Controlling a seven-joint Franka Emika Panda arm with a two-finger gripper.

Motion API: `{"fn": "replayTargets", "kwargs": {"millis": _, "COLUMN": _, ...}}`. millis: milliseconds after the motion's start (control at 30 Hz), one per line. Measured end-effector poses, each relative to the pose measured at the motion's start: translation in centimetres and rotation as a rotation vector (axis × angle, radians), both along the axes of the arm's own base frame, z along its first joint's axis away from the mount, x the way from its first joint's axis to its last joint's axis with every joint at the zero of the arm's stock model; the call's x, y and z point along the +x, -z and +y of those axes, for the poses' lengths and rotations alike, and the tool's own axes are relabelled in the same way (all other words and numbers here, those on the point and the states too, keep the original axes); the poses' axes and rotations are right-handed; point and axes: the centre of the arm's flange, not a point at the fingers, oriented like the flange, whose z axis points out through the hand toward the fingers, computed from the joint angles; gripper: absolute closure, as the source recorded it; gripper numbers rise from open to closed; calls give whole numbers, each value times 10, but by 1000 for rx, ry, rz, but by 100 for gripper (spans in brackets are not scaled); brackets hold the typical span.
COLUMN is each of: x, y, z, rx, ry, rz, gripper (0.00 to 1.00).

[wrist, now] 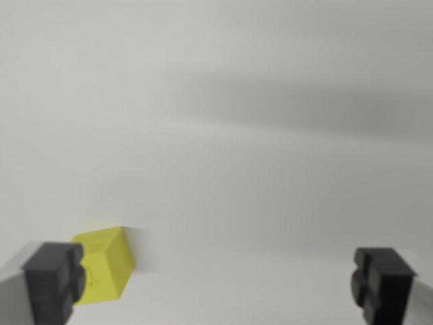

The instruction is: Pick yellow cube

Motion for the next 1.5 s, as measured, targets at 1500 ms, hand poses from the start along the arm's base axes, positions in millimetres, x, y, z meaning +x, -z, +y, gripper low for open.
{"fn": "replayTargets", "kwargs": {"millis": 1500, "x": -101, "y": 112, "z": 78, "rx": -12, "ry": -154, "rz": -6, "gripper": 0}}
